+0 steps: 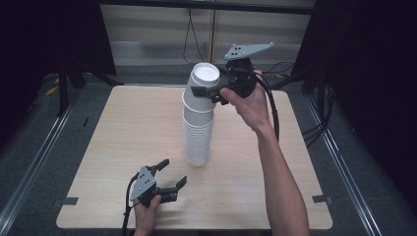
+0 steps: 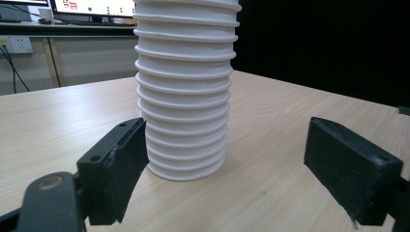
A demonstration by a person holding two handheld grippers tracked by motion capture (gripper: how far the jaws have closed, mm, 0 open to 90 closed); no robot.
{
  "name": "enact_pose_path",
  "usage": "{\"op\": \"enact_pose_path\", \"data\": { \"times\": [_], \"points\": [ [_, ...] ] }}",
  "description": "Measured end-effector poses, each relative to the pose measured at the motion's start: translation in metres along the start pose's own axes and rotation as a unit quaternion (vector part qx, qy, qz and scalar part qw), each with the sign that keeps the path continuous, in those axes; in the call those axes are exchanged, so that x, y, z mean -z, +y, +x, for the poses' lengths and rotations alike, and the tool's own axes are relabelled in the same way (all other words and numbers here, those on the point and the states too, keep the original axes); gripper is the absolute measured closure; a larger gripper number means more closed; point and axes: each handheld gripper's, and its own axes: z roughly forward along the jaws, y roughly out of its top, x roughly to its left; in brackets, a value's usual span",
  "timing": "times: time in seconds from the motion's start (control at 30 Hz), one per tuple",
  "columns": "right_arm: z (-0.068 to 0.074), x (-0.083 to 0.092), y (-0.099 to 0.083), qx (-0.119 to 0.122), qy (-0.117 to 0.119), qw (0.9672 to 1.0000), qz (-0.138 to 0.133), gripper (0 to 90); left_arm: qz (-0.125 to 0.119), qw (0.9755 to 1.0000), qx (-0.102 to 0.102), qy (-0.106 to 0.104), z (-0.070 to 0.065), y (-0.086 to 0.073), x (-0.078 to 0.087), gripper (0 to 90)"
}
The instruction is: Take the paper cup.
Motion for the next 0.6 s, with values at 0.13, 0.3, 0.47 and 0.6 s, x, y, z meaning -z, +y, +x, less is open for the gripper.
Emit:
{"op": "enact_pose_path", "data": {
  "times": [0.13, 0.3, 0.47, 0.6],
  "points": [
    [0.000, 0.004, 0.000, -0.003, -0.005, 0.9997, -0.022, 20.9, 0.000, 1.0000, 0.000, 0.000, 0.000, 0.000, 0.000, 15.7],
    [-0.002, 0.008, -0.002, -0.009, -0.001, 0.9990, -0.043, 21.0, 0.000, 1.0000, 0.000, 0.000, 0.000, 0.000, 0.000, 15.7],
    [-0.002, 0.012, -0.005, -0.018, 0.003, 0.9977, -0.065, 21.1, -0.001, 1.0000, 0.000, 0.001, 0.000, 0.000, 0.000, 15.6],
    [-0.003, 0.016, -0.005, -0.020, 0.004, 0.9963, -0.084, 21.1, -0.001, 1.0000, 0.000, 0.000, 0.000, 0.000, 0.000, 15.7]
  ]
}}
